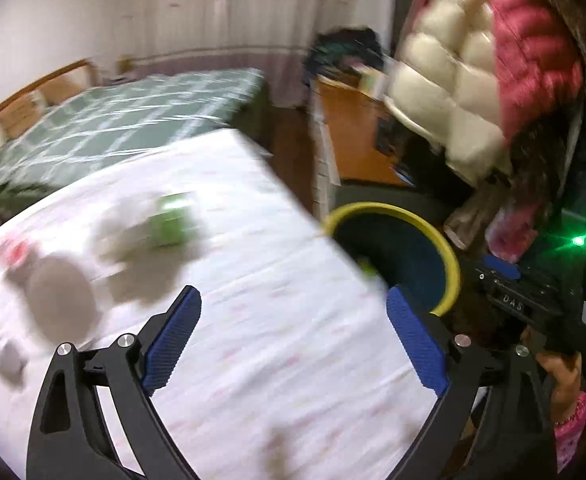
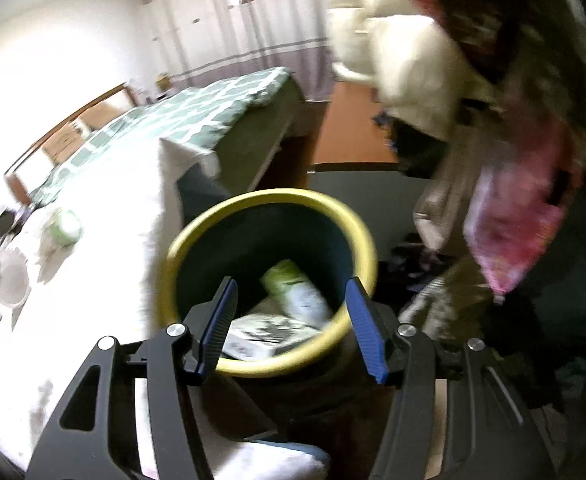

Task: Collect trash
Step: 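Carry the flower-print box into the bin and open the left gripper, then grasp the crumpled white tissue with the right gripper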

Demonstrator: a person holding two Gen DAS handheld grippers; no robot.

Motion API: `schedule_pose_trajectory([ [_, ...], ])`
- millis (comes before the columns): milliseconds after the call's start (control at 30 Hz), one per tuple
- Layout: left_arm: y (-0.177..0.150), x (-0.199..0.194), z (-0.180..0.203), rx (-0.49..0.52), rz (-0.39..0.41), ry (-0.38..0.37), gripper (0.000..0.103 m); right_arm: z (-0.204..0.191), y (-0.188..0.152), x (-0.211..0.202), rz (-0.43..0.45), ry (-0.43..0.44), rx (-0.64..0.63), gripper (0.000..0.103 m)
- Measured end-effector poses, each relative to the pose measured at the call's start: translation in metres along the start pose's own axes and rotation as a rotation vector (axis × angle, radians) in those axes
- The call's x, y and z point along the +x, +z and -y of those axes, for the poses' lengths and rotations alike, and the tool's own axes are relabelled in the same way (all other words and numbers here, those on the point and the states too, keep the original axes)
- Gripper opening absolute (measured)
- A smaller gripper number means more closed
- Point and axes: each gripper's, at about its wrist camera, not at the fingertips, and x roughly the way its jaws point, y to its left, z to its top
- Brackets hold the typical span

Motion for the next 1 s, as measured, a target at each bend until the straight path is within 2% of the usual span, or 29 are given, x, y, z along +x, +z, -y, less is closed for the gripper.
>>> schedule_pose_trajectory([
  [167,-0.036,-0.053,-0.068,-0.105,0.044,0.166,0.093,-0.071,0.011,0.009,-0.013,0.112,-0.117,0.054],
  [267,-0.053,-0.072,-0.102,-0.161,0.054,0.227,0.093,-0.117,0.018,0.015,-0.027,0.184,-0.183,0.054],
  [400,-0.071,-0.086,-0.136,-0.223,0.062,0.248,0.093,-0.180,0.028,0.023,-0.039,0.286,-0.251,0.054],
  [533,-0.083,-0.088,-0.153,-0.253,0.062,0.250,0.093,-0.233,0.042,0.032,-0.027,0.345,-0.311,0.054],
  [767,-0.095,-0.086,-0.168,-0.286,0.055,0.237,0.093,-0.322,0.066,0.071,-0.033,0.315,-0.465,0.054],
  [1000,-0.107,-0.084,-0.185,-0.335,0.036,0.233,0.093,-0.361,0.062,0.111,-0.104,0.231,-0.544,0.054],
])
